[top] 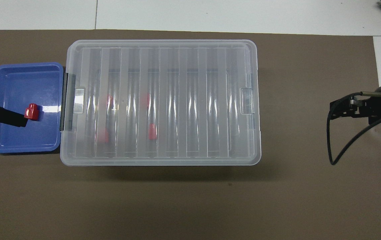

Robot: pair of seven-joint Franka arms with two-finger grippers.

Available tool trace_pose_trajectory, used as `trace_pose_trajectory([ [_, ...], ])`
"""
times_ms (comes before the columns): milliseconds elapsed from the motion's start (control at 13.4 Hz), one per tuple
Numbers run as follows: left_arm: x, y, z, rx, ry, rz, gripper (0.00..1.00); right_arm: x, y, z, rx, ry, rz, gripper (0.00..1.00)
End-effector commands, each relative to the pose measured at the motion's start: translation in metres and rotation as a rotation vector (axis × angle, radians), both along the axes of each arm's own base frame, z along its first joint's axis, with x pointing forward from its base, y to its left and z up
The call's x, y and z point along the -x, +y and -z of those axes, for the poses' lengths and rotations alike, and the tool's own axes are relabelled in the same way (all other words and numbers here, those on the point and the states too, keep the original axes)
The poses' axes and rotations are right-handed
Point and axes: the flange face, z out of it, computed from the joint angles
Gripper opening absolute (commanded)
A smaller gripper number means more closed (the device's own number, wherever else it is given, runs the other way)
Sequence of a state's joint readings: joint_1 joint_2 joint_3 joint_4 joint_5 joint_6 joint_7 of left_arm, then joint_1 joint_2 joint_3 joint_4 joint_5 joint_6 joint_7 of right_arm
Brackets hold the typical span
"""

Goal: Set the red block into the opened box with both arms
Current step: 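Move the right gripper to the edge of the clear box lid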

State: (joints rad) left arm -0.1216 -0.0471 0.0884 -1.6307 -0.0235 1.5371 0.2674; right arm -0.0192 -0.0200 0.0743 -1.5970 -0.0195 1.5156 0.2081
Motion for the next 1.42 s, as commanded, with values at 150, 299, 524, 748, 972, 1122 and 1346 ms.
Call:
trace_pose_trajectory([
  [150, 0.007, 0.003, 0.000, -0.015, -0.008, -0.006, 1.00, 0.006, -0.002, 0.000, -0.012, -0.026, -0.026, 1.00],
  [299, 0.007, 0.003, 0.000, -0.015, -0.008, -0.006, 1.00, 0.005, -0.001, 0.000, -0.013, -0.033, -0.028, 1.00],
  [524, 0.007, 0.003, 0.000, -0.015, -0.008, -0.006, 1.00, 0.003, -0.001, 0.013, -0.014, -0.086, -0.015, 1.00],
  [748, 0.007, 0.003, 0.000, -0.015, -0.008, -0.006, 1.00, 0.007, 0.000, 0.039, -0.014, -0.143, -0.013, 1.00],
  [972, 0.007, 0.003, 0.000, -0.013, -0.008, -0.006, 1.00, 0.006, 0.015, 0.057, -0.014, -0.140, -0.037, 1.00],
  [1122, 0.007, 0.003, 0.000, -0.015, -0.008, -0.006, 1.00, -0.004, 0.027, 0.070, -0.023, -0.230, -0.054, 0.99],
  [1346, 0.007, 0.003, 0.000, -0.015, -0.008, -0.006, 1.00, -0.017, 0.058, 0.096, -0.040, -0.239, -0.030, 0.99],
])
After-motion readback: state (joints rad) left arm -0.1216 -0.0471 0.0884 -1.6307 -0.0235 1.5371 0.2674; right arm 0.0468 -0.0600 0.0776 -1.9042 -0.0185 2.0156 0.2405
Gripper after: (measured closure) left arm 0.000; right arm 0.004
